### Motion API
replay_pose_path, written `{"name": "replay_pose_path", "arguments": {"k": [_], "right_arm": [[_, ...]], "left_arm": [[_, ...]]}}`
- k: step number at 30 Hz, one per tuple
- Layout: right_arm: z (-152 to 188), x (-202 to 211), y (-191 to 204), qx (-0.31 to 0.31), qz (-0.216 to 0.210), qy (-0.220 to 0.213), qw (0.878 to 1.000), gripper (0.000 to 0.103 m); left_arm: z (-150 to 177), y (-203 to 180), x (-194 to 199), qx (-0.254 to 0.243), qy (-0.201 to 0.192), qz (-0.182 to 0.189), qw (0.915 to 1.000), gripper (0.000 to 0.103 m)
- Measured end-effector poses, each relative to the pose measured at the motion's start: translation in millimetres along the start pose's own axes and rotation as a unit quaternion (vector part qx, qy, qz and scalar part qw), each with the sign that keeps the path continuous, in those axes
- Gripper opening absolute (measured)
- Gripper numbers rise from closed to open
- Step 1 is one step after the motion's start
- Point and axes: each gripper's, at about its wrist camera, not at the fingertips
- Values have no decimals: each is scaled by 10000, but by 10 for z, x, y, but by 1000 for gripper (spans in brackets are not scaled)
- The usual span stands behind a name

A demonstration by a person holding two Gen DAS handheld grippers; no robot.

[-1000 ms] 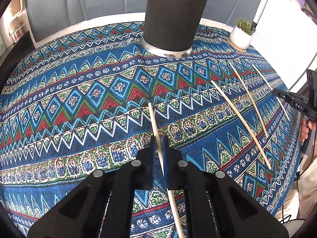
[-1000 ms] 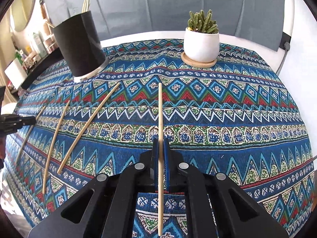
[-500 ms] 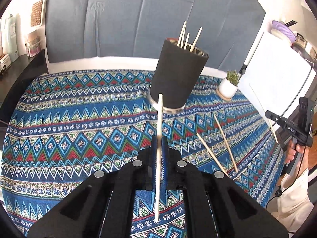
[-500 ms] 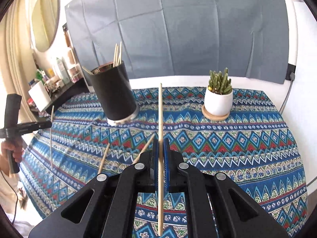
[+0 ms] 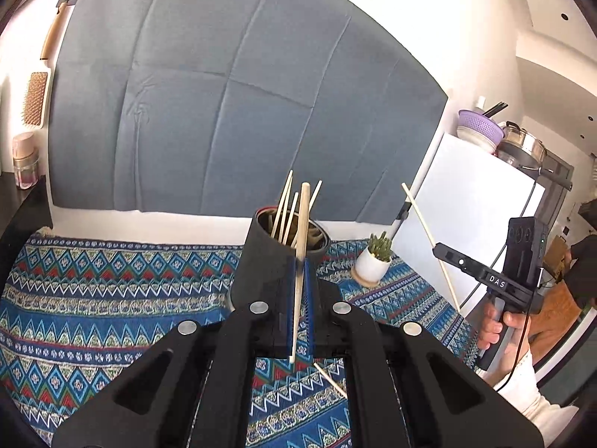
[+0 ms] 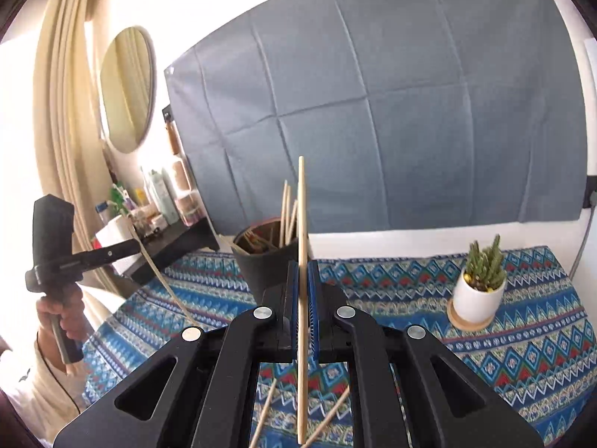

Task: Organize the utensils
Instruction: 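Lift the left tool's stick over the black cup while the right tool carries its stick there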

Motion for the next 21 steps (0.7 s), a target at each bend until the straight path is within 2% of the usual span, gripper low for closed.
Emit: {"name": "replay_pose_path", "arguments": {"k": [6,12,18,21], "right_arm": [[-300,-306,126,166,-266,-434,9986,5],[-489,-626,90,8,-614,-898,9941,5],[-569,-882,-1,-211,-704,-1747,9819,5],[-612,-1071,-18,-224,-751,-1817,9802,5]], "left_arm": [[-445,-162,-88,-197,-232,93,9995,5],[-820,-295,-224,-414,-427,55,9982,5],[-1030,-377,-446,-601,-454,-53,9971,5],[-1069,-395,-616,-596,-362,6,9976,5]]}}
Point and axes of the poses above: each gripper's, at about its wrist camera, not at the fingertips, and x roughly against the way its jaws point, y to its left, z to its underside, and after that the axes turned 7 degrees about x, right-handed
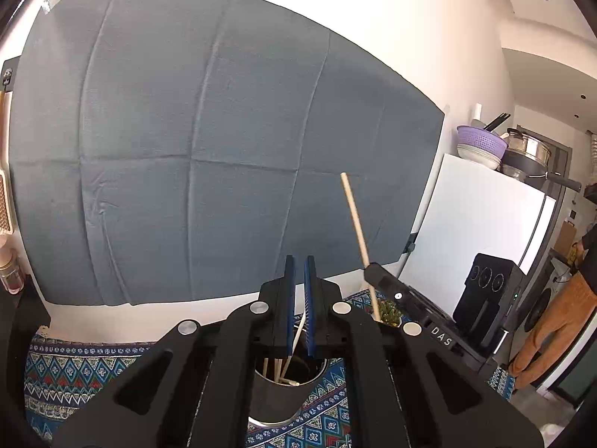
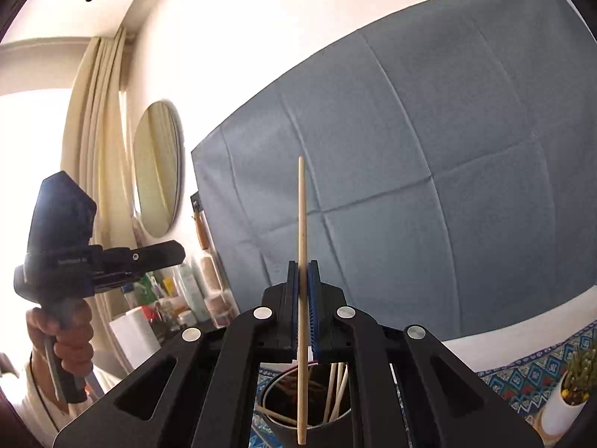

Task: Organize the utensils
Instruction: 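Lift the left tool's stick over the black cup while the right tool carries its stick there, then open the left tool to drop its stick into the cup while the right tool releases its stick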

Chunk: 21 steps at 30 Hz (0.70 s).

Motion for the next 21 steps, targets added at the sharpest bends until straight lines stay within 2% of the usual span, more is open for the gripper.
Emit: {"name": "replay_pose_path", "arguments": {"k": [3,6,12,15,21], "right_arm": [[97,-104,-11,-72,-269,-132,9995,5],[257,-214,-20,-122,-365,-279,9989,5],[554,-510,-20,135,-75,-150,9998,5],[632,-548,4,209,-24,-123,9997,5],[721,-480,33,272,-12,199,9994,5]], "left_arm": [[55,15,-110,62,76,117,9999,5],[146,79,-212,180,224,177,9994,5],[353,265,-280,320,495,103,9982,5],[427,355,-258,369,526,56,9979,5],[532,501,-266,538,648,0,9964,5]]}}
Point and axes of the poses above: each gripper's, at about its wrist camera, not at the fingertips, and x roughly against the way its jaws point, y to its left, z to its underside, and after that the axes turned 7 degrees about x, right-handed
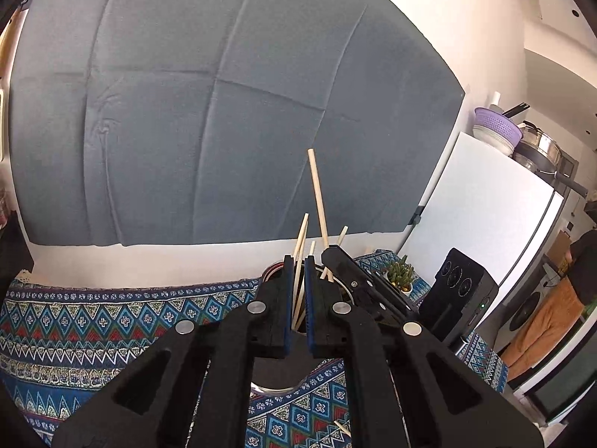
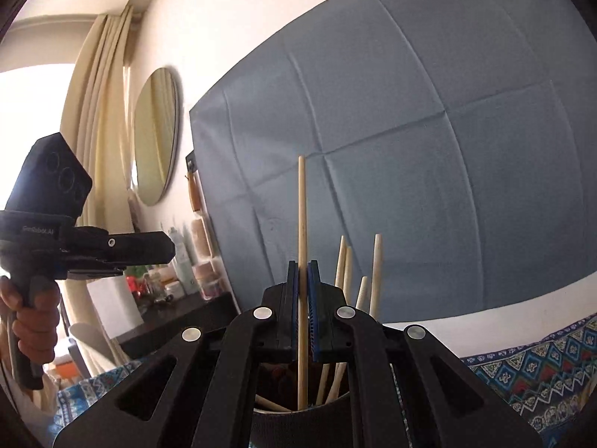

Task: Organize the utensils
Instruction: 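Open the left tool to drop its stick into the cup while the right tool releases its stick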

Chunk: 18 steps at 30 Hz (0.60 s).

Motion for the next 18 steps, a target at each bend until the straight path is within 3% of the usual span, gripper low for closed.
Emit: {"name": "replay_pose_path", "arguments": {"k": [10,14,16,18], "right_arm": [[11,269,117,270,171,240,9992,8],[-42,417,149,250,230,285,9990,10],[-83,496,159,277,291,350,9986,22],[-106,617,170,327,407,401,9978,39]], "left_arm": [[162,75,67,141,165,-131,9997,9],[236,96,158,147,208,-264,9993,35],[286,124,205,154,265,-313,9990,38],[355,174,247,172,349,-382,9985,56]]}}
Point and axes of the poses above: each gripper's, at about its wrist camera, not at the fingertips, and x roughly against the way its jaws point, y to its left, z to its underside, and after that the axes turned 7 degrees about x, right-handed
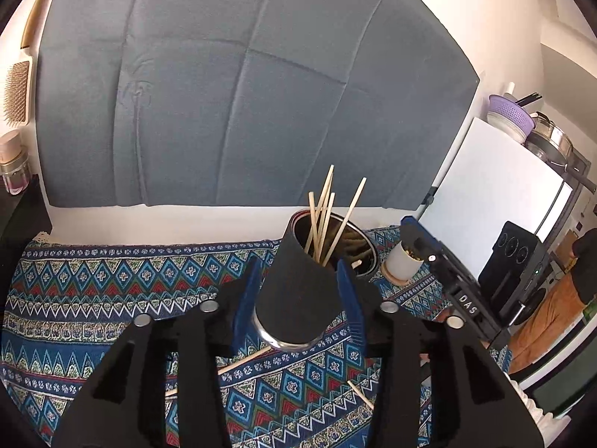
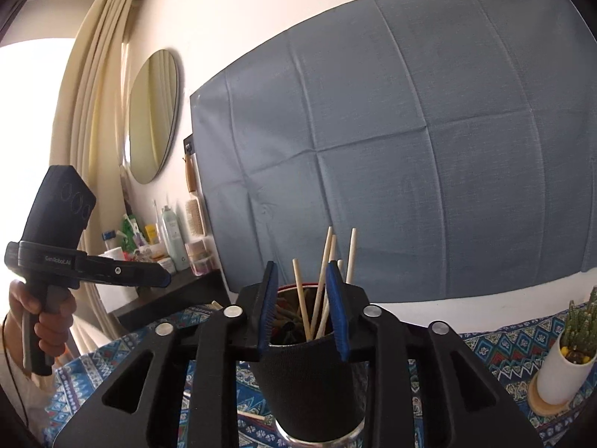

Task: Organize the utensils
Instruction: 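Move the left tool back down to the sticks while the right tool returns too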

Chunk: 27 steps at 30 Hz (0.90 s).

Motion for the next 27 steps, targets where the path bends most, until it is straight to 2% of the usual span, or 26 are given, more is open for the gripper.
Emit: {"name": "replay_pose_path", "arguments": {"k": [1,3,4,5,6,8,10,15,20,23,27], "right_arm": [[-7,62,-3,24,64,31,10000,47],[-4,200,-19,77,137,94,9998,52],[4,268,-35,91,174,155,9997,60],[14,335,-52,97,247,219,9994,66],[29,399,-69,105,310,300,9990,67],[56,493,-112,140,410,516,9977,79],[98,557,-160,170,492,865,9949,84],[313,725,-301,343,823,1618,9828,86],[658,906,-526,308,1118,2338,9653,86],[881,1008,-694,182,1314,2680,9543,86],[1103,1091,-901,-134,1507,3100,9386,86]], "left_arm": [[43,22,13,-42,31,-62,10000,59],[144,72,32,-157,88,-237,9996,68],[195,101,27,-213,161,-302,9992,70],[248,135,11,-262,262,-348,9987,75],[302,170,-13,-314,380,-387,9980,79],[411,249,-87,-422,709,-432,9956,84],[513,339,-150,-466,912,-550,9932,87],[705,540,-291,-576,1351,-565,9875,97],[907,722,-531,-857,1850,-789,9758,97],[999,878,-699,-743,2123,-938,9698,97],[1062,991,-832,-698,2244,-1100,9658,97]]}}
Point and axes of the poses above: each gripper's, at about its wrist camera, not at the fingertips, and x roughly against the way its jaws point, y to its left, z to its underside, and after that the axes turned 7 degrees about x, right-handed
